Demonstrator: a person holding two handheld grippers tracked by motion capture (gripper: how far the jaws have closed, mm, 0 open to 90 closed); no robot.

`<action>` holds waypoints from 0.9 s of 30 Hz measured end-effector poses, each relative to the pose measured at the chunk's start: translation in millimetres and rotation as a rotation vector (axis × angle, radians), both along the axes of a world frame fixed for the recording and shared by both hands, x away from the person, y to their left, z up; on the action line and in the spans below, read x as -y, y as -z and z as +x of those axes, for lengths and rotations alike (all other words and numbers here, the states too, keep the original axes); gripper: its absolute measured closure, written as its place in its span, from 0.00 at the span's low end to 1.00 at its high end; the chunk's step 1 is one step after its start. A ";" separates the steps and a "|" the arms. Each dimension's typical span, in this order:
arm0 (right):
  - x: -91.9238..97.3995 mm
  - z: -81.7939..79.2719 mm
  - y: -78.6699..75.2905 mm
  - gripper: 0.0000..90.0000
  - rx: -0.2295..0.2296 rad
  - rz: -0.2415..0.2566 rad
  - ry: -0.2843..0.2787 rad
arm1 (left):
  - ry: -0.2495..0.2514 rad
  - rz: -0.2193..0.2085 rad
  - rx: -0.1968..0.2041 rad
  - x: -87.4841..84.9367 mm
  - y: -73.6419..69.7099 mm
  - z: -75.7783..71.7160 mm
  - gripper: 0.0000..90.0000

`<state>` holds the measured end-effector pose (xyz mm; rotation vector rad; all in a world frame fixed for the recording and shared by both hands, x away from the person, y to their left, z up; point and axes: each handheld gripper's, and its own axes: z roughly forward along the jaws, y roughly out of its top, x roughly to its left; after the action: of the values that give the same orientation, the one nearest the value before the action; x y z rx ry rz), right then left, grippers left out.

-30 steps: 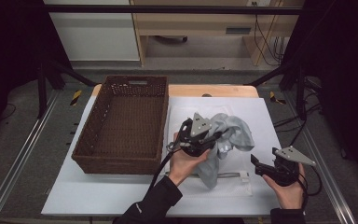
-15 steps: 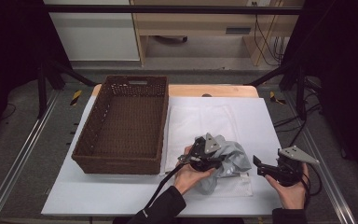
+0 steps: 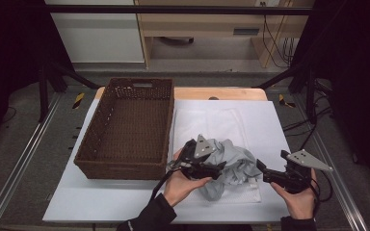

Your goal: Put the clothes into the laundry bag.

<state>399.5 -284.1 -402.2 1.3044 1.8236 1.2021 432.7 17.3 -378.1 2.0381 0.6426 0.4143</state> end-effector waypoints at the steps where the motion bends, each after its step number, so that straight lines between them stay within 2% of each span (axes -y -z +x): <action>1: -5.7 -0.4 -2.1 0.08 0.005 -0.001 -0.011 | -0.001 -0.002 0.001 -7.2 0.5 -4.3 0.32; 2: -10.7 -0.4 -3.7 0.08 0.008 -0.003 -0.023 | -0.004 -0.008 0.005 -12.4 1.6 -7.7 0.35; 3: -20.1 0.3 -6.2 0.07 0.004 -0.008 -0.047 | -0.012 -0.013 0.014 -19.3 4.3 -12.4 0.42; 4: -20.1 0.3 -6.2 0.07 0.004 -0.008 -0.047 | -0.012 -0.014 0.018 -25.4 7.6 -16.7 0.42; 5: -33.5 1.4 -8.7 0.06 -0.005 -0.012 -0.083 | -0.018 -0.008 0.010 -32.6 12.0 -21.0 0.49; 7: -38.1 2.0 -9.7 0.06 -0.006 -0.012 -0.095 | -0.031 -0.005 0.002 -43.5 19.6 -26.9 0.51; 9: -56.6 5.3 -13.7 0.06 -0.003 -0.004 -0.144 | -0.042 0.018 -0.006 -55.6 29.2 -33.9 0.57; 10: -56.6 5.3 -13.7 0.06 -0.003 -0.004 -0.144 | -0.042 0.018 -0.006 -55.6 29.2 -33.9 0.59; 13: -77.5 11.5 -12.8 0.06 -0.015 -0.012 -0.194 | -0.027 0.053 -0.009 -65.2 41.8 -39.6 0.59; 14: -84.1 15.0 -10.0 0.06 -0.031 -0.018 -0.206 | -0.016 0.044 0.001 -68.0 46.9 -41.3 0.59; 15: -96.1 23.4 1.0 0.07 -0.082 -0.031 -0.211 | -0.016 0.039 0.017 -70.8 54.0 -43.2 0.60; 16: -96.1 23.4 1.0 0.07 -0.082 -0.031 -0.211 | -0.022 0.045 0.000 -72.0 57.6 -44.0 0.60; 17: -99.2 25.9 5.9 0.07 -0.099 -0.040 -0.209 | -0.016 0.051 -0.063 -73.5 63.5 -44.8 0.60; 18: -103.8 29.0 15.0 0.07 -0.125 -0.054 -0.204 | -0.019 0.066 -0.086 -73.8 67.0 -45.7 0.64; 20: -108.4 32.0 29.4 0.06 -0.158 -0.076 -0.203 | -0.030 0.107 -0.088 -73.1 76.9 -48.6 0.69; 22: -110.3 33.4 40.6 0.07 -0.175 -0.094 -0.193 | -0.016 0.104 -0.124 -72.2 82.7 -47.2 0.74; 25: -112.7 39.0 56.6 0.07 -0.192 -0.141 -0.178 | -0.020 0.093 -0.111 -70.4 86.6 -46.6 0.87; 27: -112.6 40.2 59.6 0.08 -0.198 -0.138 -0.180 | -0.012 0.086 -0.108 -68.9 89.9 -47.0 0.89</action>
<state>439.7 -171.5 -461.9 1.2398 2.1641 1.0460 385.7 86.2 -468.0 2.1510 0.7134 0.3457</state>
